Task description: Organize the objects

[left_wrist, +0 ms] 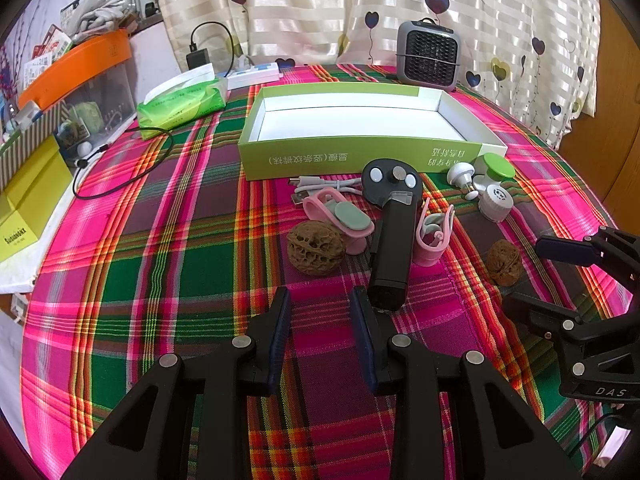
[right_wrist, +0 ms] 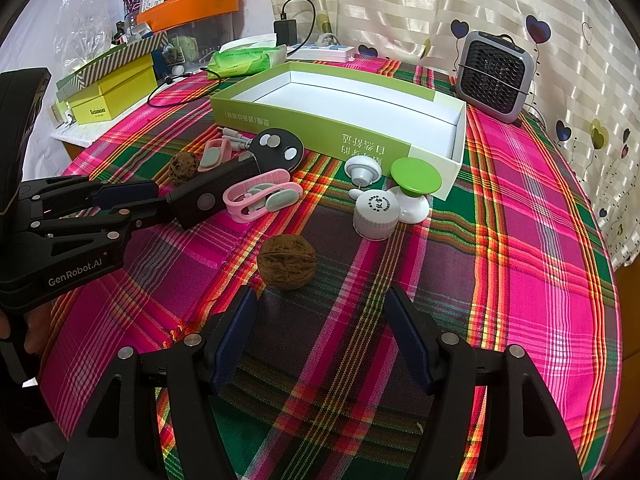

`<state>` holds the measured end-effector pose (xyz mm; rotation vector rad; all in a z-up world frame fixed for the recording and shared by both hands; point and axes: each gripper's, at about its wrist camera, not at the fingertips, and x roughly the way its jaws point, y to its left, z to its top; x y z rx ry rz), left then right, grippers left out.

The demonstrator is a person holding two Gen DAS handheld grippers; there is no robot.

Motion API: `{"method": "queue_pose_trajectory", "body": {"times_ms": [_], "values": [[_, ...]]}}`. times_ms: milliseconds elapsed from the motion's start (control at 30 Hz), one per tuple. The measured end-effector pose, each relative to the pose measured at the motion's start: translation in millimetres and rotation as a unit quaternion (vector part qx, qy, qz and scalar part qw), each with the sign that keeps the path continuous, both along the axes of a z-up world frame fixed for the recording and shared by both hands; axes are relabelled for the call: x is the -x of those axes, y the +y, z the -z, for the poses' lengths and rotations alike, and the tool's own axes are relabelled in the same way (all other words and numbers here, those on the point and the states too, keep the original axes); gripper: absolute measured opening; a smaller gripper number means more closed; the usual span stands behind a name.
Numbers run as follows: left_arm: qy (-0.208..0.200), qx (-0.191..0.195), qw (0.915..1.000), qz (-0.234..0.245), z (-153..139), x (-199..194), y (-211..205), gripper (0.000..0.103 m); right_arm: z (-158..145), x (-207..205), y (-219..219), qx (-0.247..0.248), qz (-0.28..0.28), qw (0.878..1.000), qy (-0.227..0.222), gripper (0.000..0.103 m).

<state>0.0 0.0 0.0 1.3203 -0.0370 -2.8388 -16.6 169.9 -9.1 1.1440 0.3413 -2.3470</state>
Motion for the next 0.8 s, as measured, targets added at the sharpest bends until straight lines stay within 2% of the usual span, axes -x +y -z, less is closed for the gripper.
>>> {"method": "queue_pose_trajectory", "body": {"times_ms": [800], "values": [[0.000, 0.001, 1.0000, 0.000, 0.0, 0.0, 0.1, 0.029, -0.5, -1.8, -1.1, 0.000, 0.000, 1.000, 0.000, 0.067]]}}
